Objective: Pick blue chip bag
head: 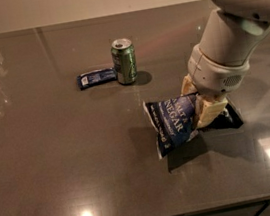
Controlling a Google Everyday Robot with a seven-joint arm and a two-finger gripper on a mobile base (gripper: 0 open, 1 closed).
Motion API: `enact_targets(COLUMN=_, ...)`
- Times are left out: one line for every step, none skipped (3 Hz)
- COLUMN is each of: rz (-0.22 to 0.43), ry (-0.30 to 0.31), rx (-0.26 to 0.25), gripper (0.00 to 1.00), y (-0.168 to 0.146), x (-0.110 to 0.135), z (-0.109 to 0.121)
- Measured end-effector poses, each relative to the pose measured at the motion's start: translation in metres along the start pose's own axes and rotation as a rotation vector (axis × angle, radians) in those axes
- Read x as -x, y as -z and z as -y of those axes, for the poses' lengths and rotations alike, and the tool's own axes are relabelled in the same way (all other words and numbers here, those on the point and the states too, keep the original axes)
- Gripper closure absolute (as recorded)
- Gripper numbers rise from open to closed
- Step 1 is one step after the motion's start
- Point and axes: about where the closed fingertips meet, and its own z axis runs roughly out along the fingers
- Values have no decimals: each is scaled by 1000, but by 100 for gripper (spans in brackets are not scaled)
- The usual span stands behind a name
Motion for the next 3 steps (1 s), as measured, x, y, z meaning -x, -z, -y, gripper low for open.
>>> enact_targets(rz=8, ry=24, rx=-29, gripper=100, y=34, x=13, z=11)
enact_targets(rz=30, ry=63, rx=-53, gripper=100, y=74, x=25, z=28)
enact_targets(rz=66, ry=106, rx=-84, gripper=100, y=108, x=36, z=48)
